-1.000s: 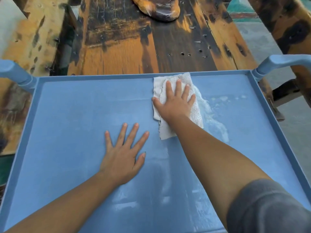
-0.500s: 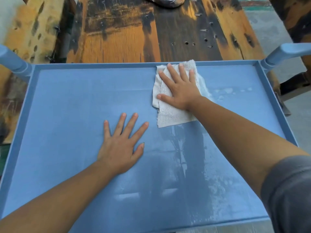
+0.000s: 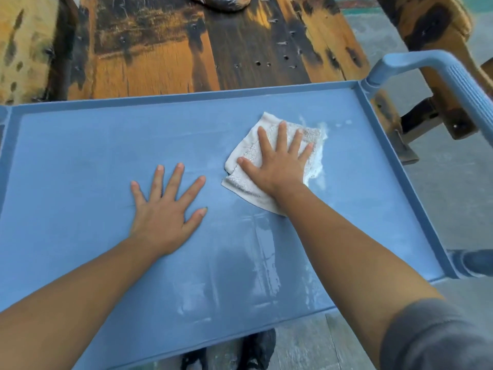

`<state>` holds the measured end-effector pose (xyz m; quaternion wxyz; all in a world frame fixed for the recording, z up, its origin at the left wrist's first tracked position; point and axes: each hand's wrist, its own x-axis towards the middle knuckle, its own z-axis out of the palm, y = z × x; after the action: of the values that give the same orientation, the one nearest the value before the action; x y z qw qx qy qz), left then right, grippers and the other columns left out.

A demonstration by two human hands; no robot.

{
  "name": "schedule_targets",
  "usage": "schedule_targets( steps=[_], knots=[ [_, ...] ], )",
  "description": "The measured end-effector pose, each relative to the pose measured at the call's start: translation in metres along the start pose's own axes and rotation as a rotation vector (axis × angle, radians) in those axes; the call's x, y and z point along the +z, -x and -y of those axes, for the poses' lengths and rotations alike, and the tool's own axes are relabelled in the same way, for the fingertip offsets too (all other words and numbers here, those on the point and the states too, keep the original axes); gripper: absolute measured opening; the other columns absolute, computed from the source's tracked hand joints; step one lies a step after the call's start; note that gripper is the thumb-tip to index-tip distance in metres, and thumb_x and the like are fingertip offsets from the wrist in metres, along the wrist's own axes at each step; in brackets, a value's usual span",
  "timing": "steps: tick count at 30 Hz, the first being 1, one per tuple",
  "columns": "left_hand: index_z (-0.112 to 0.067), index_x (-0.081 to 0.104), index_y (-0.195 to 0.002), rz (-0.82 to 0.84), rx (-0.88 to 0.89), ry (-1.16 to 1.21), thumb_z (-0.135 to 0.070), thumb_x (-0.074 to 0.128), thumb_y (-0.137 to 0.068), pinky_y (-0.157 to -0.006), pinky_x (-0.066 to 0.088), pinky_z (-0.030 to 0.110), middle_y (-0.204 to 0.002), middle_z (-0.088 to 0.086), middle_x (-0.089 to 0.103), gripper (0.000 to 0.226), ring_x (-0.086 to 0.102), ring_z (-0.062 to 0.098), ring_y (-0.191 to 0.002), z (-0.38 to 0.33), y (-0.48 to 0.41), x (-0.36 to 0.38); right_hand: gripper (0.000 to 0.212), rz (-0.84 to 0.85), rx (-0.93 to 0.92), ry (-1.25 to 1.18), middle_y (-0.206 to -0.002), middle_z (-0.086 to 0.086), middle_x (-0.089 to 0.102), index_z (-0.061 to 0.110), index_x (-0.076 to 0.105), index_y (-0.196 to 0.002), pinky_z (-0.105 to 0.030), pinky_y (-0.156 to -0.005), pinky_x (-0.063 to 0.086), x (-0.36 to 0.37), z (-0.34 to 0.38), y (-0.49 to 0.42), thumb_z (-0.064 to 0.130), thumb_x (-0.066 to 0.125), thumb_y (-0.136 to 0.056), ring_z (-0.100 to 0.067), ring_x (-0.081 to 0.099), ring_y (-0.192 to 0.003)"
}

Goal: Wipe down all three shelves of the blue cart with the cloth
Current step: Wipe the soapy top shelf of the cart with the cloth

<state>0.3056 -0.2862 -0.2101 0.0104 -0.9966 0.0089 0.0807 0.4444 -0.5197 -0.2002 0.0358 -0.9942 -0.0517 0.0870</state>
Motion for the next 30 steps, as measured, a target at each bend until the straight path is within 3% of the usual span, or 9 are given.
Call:
schedule_targets(
  steps=[12, 18, 21, 24, 30],
  knots=[
    [-0.055, -0.004, -0.150, 0.008, -0.045, 0.033, -0.073, 0.009, -0.089, -0.110, 0.006, 0.075, -0.167, -0.002, -0.006, 0.065, -0.008, 0.033, -0.152, -0.001, -0.005, 0.000, 0.094, 0.007, -0.077, 0.011, -0.167, -0.008, -0.019, 0.042, -0.002, -0.157, -0.071, -0.113, -0.010, 0.024, -0.029, 0.137, 0.090, 0.011, -0.077, -0.047, -0.017, -0.149],
    [-0.055, -0.001, -0.151, 0.056, -0.065, 0.054, -0.072, 0.014, -0.092, -0.109, 0.001, 0.076, -0.167, -0.001, -0.006, 0.062, -0.006, 0.033, -0.152, -0.006, -0.002, -0.011, 0.095, 0.001, -0.205, 0.033, -0.169, -0.009, -0.008, 0.039, 0.007, -0.159, -0.070, -0.114, -0.009, 0.026, -0.046, 0.187, 0.088, 0.013, -0.078, -0.047, -0.014, -0.150],
    [-0.041, 0.009, -0.156, 0.053, -0.137, 0.083, -0.055, 0.020, -0.101, -0.110, 0.004, 0.077, -0.168, 0.002, -0.001, 0.058, -0.001, 0.032, -0.153, -0.028, 0.001, -0.019, 0.098, 0.023, -0.211, 0.003, -0.168, -0.009, -0.010, 0.039, 0.004, -0.159, -0.070, -0.114, -0.009, 0.025, -0.048, 0.196, 0.090, 0.012, -0.076, -0.046, -0.016, -0.150],
    [-0.023, 0.024, -0.155, -0.017, -0.068, 0.211, -0.031, 0.035, -0.102, -0.112, 0.009, 0.073, -0.167, 0.004, 0.003, 0.055, 0.003, 0.026, -0.153, -0.063, 0.002, -0.026, 0.104, 0.048, -0.177, 0.022, -0.167, -0.013, -0.017, 0.035, -0.004, -0.159, -0.073, -0.111, -0.010, 0.026, -0.039, 0.199, 0.092, 0.010, -0.073, -0.047, -0.019, -0.149],
    [-0.036, 0.010, -0.157, 0.012, 0.035, 0.200, -0.052, 0.021, -0.100, -0.116, 0.001, 0.068, -0.167, -0.005, -0.003, 0.060, -0.004, 0.021, -0.153, -0.093, 0.000, -0.010, 0.102, 0.035, -0.238, 0.035, -0.167, -0.012, -0.017, 0.037, -0.006, -0.158, -0.071, -0.113, -0.010, 0.026, -0.053, 0.198, 0.092, 0.013, -0.074, -0.046, -0.019, -0.149]
  ],
)
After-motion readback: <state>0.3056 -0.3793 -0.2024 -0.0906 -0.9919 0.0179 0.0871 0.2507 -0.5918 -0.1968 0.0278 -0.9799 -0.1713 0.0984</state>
